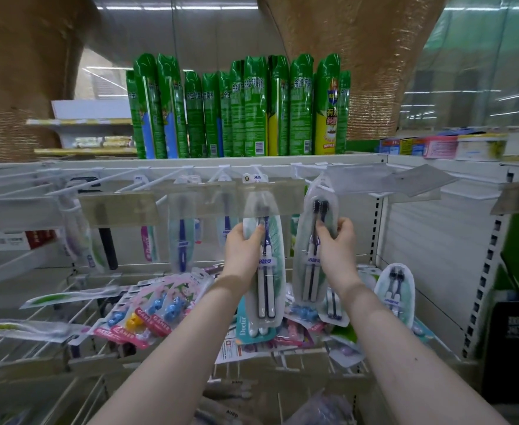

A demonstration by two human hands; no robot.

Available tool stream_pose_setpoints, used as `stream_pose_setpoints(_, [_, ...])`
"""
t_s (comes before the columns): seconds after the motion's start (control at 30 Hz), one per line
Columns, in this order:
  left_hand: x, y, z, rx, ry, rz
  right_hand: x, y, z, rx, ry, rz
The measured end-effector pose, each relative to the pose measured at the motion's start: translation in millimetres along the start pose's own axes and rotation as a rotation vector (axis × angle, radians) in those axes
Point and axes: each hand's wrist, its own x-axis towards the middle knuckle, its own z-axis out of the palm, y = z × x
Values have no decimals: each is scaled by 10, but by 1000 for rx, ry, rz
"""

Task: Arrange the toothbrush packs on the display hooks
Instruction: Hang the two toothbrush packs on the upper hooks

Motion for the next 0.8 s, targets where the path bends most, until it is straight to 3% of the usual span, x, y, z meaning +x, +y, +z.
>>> stream_pose_setpoints(0.63, [-243,61,-25,23,-8,36,-442,-147,-114,5,101,-53])
stream_pose_setpoints(0.8, [-399,152,-21,57,15,-49,-574,-252,-177,4,96,-34])
